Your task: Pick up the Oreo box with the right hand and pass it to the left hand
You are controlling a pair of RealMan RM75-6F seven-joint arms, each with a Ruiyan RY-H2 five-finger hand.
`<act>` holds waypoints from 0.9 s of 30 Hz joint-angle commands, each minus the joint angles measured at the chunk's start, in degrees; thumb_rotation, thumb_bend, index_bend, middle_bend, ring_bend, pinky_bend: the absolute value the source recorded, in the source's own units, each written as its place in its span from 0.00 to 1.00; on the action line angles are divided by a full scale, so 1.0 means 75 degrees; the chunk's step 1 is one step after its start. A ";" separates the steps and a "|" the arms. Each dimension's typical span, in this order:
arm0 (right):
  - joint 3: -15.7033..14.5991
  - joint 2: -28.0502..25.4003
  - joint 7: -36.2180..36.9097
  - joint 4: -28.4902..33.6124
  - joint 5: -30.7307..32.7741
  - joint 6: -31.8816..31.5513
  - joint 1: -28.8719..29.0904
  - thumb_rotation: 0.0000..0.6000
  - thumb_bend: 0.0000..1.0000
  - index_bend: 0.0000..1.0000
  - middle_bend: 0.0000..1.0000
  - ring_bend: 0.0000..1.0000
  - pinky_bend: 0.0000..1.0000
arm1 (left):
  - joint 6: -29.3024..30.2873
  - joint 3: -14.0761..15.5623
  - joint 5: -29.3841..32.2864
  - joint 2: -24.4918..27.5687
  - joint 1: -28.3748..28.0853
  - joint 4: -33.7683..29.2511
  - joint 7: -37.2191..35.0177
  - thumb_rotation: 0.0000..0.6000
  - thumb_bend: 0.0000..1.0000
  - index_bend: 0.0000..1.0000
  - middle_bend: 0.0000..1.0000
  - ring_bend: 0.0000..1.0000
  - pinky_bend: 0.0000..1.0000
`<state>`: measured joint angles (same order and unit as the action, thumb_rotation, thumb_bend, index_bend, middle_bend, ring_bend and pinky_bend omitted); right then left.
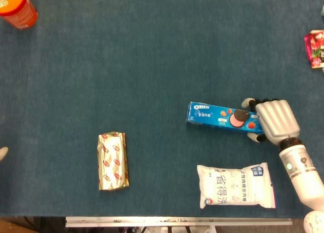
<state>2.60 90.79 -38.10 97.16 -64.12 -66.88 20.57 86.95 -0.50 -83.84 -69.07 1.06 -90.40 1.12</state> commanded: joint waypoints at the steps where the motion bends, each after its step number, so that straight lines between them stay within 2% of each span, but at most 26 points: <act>1: -0.0016 0.0023 0.0040 -0.0032 -0.0046 -0.0066 -0.0004 1.00 0.12 0.40 0.51 0.49 0.46 | -0.0003 0.0003 0.0001 -0.0002 0.0003 0.0004 0.0000 1.00 0.07 0.50 0.45 0.47 0.63; 13: -0.0087 0.0037 0.0248 -0.0082 -0.0333 -0.0312 -0.0030 1.00 0.16 0.53 0.61 0.61 0.55 | -0.0035 -0.0004 0.0011 -0.0018 -0.0008 -0.0014 0.0041 1.00 0.07 0.50 0.45 0.47 0.63; 23: -0.0164 -0.0116 0.0568 -0.0054 -0.0767 -0.0320 0.0012 1.00 0.17 0.55 0.62 0.62 0.55 | -0.0066 0.0003 -0.0058 0.0003 -0.0050 -0.0107 0.0053 1.00 0.07 0.50 0.45 0.47 0.63; 27: -0.0202 -0.0214 0.0725 -0.0043 -0.1027 -0.0305 0.0051 1.00 0.17 0.55 0.62 0.62 0.55 | -0.0230 -0.0007 -0.0033 0.0078 -0.0138 -0.0407 0.0007 1.00 0.07 0.50 0.45 0.47 0.63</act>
<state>1.21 89.48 -33.07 96.79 -71.28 -69.23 20.81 85.76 -0.52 -84.15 -68.79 0.36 -92.62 1.30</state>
